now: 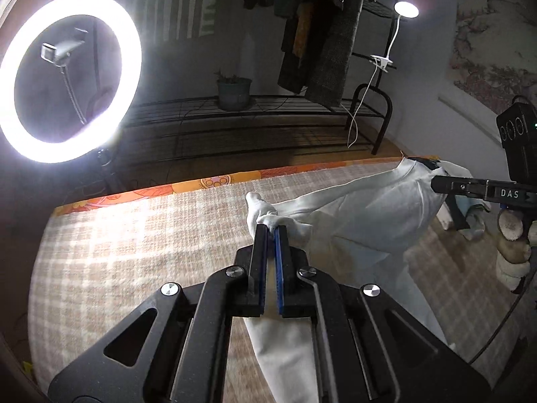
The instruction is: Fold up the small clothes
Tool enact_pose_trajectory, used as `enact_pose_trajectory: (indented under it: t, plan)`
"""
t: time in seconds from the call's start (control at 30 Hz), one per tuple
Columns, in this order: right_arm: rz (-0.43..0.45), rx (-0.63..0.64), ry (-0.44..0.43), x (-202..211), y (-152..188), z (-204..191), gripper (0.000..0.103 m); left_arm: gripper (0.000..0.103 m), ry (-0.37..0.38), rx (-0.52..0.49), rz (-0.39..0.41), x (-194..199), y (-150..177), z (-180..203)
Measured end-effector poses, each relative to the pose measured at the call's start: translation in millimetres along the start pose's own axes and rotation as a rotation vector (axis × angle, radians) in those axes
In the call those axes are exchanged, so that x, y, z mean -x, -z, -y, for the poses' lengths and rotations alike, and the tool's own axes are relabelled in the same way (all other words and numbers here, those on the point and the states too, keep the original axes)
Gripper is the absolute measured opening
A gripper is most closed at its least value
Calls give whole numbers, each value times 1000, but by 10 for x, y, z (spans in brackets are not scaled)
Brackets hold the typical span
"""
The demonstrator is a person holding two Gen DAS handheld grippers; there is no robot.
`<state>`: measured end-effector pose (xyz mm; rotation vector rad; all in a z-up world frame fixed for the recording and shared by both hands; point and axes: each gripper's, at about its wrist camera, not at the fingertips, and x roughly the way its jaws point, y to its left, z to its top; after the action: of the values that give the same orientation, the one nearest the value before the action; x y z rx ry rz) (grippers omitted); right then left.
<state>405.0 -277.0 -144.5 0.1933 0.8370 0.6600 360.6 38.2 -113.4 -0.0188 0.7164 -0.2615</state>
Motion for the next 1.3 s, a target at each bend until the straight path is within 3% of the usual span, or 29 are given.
enact_pose_trajectory:
  t: [0.17,0.47,0.73,1.03,1.23,1.3]
  plan:
    - [-8,40,15,354,260,-239,0,2,8,-16,-7,454,245,81]
    - [-62,124,55,833,997,-642,0,2,8,-81,-60,1048,997,476]
    - [-111,215,152,1046,1660,-884,0,2,-31,-109,-110,1219,1655,605]
    - [-94,338,240,1195,2110,-996,1,2,-45,-181,-174,1296,2056,738]
    - [-123,348,215,1381,2382,-961,8,4,-9,-89,-193,1625,2277,539]
    - [-122,303,195,1484,2424,-909,24,4,12,1,-198,1684,2287,411]
